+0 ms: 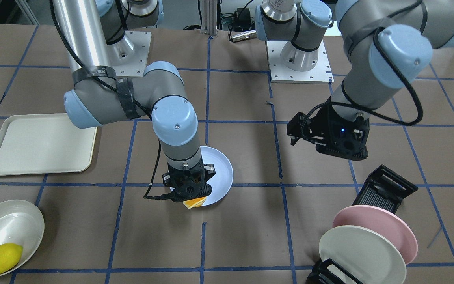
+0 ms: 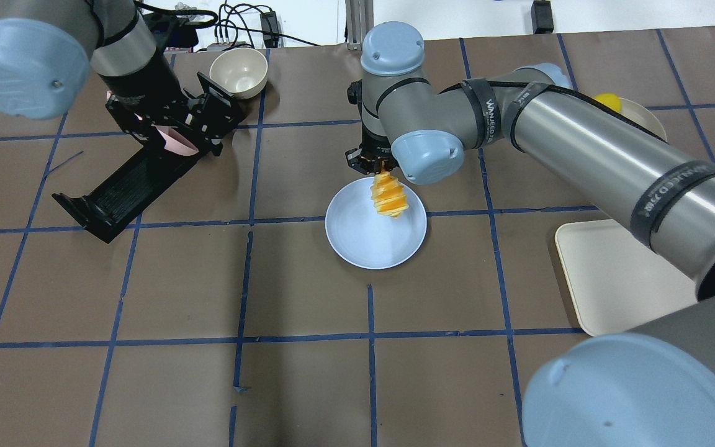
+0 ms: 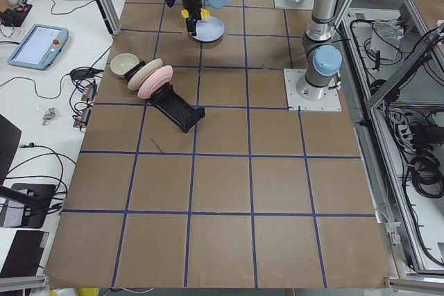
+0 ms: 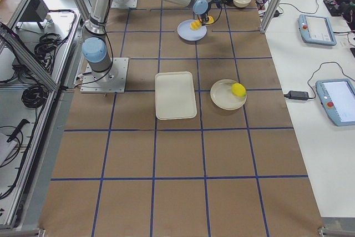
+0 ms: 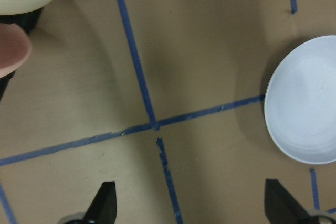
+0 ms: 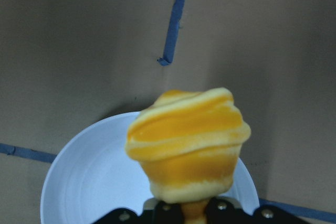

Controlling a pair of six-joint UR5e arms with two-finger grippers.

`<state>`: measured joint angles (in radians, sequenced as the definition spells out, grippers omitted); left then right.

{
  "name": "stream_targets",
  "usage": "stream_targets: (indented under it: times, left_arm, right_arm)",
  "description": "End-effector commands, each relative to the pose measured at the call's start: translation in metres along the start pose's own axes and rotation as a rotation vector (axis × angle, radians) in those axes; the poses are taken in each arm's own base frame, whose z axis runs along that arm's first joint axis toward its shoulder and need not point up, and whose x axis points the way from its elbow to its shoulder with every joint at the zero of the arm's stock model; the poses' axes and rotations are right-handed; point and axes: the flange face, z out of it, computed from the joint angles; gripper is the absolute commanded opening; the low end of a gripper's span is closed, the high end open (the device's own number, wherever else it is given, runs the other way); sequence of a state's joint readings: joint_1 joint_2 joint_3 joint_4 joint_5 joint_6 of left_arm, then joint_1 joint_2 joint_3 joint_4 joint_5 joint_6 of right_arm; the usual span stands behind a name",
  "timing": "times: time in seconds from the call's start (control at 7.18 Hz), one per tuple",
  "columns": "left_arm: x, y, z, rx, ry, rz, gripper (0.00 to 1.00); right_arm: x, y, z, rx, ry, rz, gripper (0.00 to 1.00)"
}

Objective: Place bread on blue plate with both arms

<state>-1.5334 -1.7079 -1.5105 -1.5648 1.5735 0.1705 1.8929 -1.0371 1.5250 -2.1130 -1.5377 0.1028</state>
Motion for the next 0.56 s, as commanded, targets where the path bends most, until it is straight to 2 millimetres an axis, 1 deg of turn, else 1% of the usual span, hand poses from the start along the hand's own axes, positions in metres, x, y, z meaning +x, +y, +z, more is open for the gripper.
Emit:
stream_targets:
  times: [0.0,0.28,0.42]
  left_arm:
    - [0.009,0.051,-0.048,0.017,-0.075,-0.057,1.0]
    - [0.001,0.04,-0.051,0.016,-0.076,-0.068,1.0]
    - [0.002,0.038,-0.05,0.019,-0.07,-0.068,1.0]
  right_arm:
    - [-0.005,0.001,0.02,-0.034,0.004,-0.007,0.02]
    - [-0.005,0.012,0.026,-0.094,0.008,-0.006,0.02]
    - [-0.007,0.012,0.027,-0.098,0.0,-0.007,0.05]
